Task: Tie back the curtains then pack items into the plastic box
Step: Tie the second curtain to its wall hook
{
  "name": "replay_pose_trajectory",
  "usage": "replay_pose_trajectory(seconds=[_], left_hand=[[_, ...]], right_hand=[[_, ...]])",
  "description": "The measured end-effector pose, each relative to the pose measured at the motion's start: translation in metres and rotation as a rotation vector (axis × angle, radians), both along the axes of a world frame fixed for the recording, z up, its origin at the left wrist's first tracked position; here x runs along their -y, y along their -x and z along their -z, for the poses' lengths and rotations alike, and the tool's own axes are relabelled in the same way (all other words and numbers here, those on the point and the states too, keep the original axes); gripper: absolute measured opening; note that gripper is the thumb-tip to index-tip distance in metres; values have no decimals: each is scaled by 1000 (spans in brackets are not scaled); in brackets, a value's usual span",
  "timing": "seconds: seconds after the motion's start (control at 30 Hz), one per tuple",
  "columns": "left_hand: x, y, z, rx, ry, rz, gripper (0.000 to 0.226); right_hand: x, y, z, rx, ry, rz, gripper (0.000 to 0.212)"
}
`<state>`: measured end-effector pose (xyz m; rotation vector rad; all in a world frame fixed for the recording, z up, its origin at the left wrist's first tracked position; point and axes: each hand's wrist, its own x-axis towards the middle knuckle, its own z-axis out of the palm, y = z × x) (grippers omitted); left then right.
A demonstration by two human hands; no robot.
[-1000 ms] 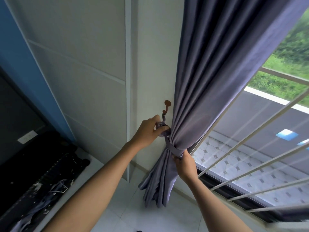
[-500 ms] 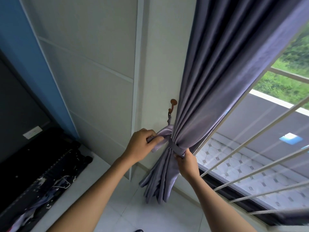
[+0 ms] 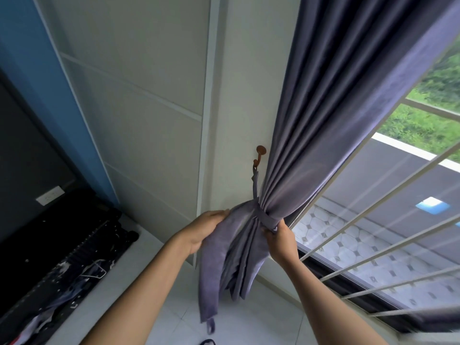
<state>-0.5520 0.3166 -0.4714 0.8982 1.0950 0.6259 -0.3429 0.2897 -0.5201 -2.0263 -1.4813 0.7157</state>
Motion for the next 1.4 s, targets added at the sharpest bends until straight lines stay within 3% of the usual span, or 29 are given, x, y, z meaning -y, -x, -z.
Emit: replay_pose_trajectory(seconds=[0.07, 0.17, 0.3, 0.4, 0.5, 0.63, 0.73, 0.8, 0.87, 1.03, 1.1, 1.17, 1.3, 1.4], left_hand=[[6, -13, 7, 148, 48, -32, 25], [11, -27, 12, 178, 98, -12, 20], [9, -44, 6, 97, 165, -96, 22], [5, -57, 6, -49, 21, -176, 35], [10, -68, 16, -82, -100, -173, 34], [19, -77, 36, -30, 22, -184, 28], [21, -86, 37, -11, 56, -117, 23], [21, -90, 36, -12, 66, -142, 29], [20, -92, 39, -13, 40, -129, 30], [22, -95, 44, 26, -18, -84, 28], [21, -96, 46, 24, -66, -56, 27], [19, -96, 45, 8, -96, -47, 23], [15, -92, 40, -58, -192, -237, 4], [4, -95, 31, -153, -369, -282, 9]], right_hand=[[1, -2, -1, 7, 12, 14, 26], [5, -4, -4, -1, 21, 32, 25], [10, -3, -8, 3, 39, 50, 26], [11, -1, -6, 16, 53, 72, 30], [13, -2, -5, -12, 70, 110, 27], [16, -6, -9, -140, 103, 82, 26], [25, -2, -18, -315, -57, 228, 32], [32, -1, -24, -369, -188, 311, 17], [37, -2, -23, -360, -196, 264, 7], [32, -3, -25, -328, -177, 156, 18], [26, -3, -28, -308, -169, 105, 35], [19, -4, -29, -303, -117, 113, 34], [13, -12, -31, -193, -51, 76, 19], [15, -14, -35, -120, -43, 37, 21]])
